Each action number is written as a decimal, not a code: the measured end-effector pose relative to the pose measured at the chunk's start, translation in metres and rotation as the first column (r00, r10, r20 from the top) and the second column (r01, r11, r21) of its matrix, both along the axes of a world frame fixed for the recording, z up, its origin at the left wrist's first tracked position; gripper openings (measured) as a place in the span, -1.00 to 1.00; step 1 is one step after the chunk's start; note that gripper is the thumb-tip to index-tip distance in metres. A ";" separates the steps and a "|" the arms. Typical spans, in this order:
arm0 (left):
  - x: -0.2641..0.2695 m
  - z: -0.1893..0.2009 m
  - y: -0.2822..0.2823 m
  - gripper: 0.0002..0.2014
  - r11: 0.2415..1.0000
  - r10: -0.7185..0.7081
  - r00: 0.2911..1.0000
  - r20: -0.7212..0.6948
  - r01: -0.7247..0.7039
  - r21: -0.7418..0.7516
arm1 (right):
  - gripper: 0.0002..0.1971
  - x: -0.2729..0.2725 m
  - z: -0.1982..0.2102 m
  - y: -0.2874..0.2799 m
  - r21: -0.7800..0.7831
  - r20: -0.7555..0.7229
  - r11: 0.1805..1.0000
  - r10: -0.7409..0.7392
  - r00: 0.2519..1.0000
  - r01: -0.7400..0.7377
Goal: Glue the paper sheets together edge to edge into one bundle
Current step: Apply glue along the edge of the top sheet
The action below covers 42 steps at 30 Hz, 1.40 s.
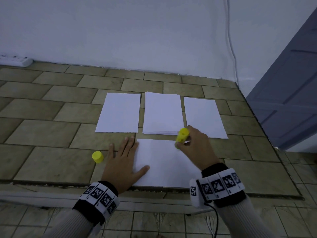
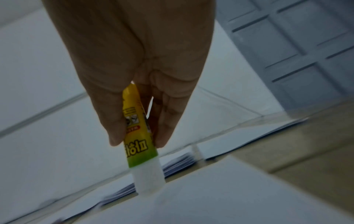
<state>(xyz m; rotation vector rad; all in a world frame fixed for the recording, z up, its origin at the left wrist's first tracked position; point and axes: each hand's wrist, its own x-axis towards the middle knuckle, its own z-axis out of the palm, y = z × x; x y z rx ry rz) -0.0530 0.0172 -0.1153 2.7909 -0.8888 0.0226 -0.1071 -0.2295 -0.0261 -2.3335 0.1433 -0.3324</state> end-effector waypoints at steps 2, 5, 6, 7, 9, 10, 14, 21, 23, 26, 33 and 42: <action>0.000 0.001 0.000 0.00 1.000 -0.003 1.000 -0.002 0.003 0.007 | -0.83 0.003 0.001 0.025 0.091 -0.041 0.990 0.114 0.993 -0.110; 0.000 0.002 -0.001 0.05 1.000 -0.006 1.000 -0.003 0.006 0.007 | -0.79 0.012 -0.006 0.058 0.071 -0.080 0.972 0.230 0.970 -0.225; 0.000 0.003 0.000 0.07 1.000 -0.008 1.000 0.002 0.008 0.011 | -0.77 0.014 -0.008 0.067 0.051 -0.078 0.967 0.252 0.965 -0.249; 0.000 0.003 -0.001 0.09 1.000 -0.011 1.000 0.002 0.011 0.021 | -0.77 0.017 -0.011 0.074 0.027 -0.077 0.963 0.268 0.960 -0.267; 0.000 0.003 0.000 0.11 0.999 -0.022 1.000 -0.004 0.022 0.030 | -0.77 0.021 -0.013 0.084 -0.008 -0.074 0.958 0.286 0.955 -0.287; 0.000 0.004 0.000 0.11 0.999 -0.027 1.000 -0.004 0.027 0.030 | -0.76 0.022 -0.014 0.088 -0.017 -0.078 0.956 0.290 0.954 -0.292; 0.000 0.003 0.000 0.08 0.999 -0.037 0.999 -0.013 0.037 0.016 | -0.72 0.023 -0.012 0.090 -0.050 -0.098 0.952 0.297 0.950 -0.303; 0.000 0.004 0.000 0.14 0.999 -0.002 1.000 -0.018 0.003 0.037 | -0.77 0.012 -0.010 0.060 -0.016 -0.106 0.973 0.227 0.968 -0.230; 0.000 0.004 0.000 0.14 0.999 0.001 1.000 -0.022 0.000 0.050 | -0.80 0.005 -0.010 0.045 0.001 -0.101 0.979 0.204 0.974 -0.205; 0.000 0.005 0.000 0.14 0.998 0.001 1.000 -0.017 0.000 0.062 | -0.84 -0.007 -0.010 0.021 0.026 -0.070 0.986 0.168 0.983 -0.167; 0.000 0.004 0.001 0.12 0.997 0.002 1.000 -0.025 0.000 0.075 | -0.83 -0.034 -0.007 -0.027 -0.029 -0.056 0.998 0.055 0.997 -0.056; -0.001 0.005 0.001 0.11 0.997 0.006 1.000 -0.031 -0.004 0.080 | -0.87 -0.039 -0.011 -0.032 -0.083 -0.039 0.996 0.008 0.999 -0.012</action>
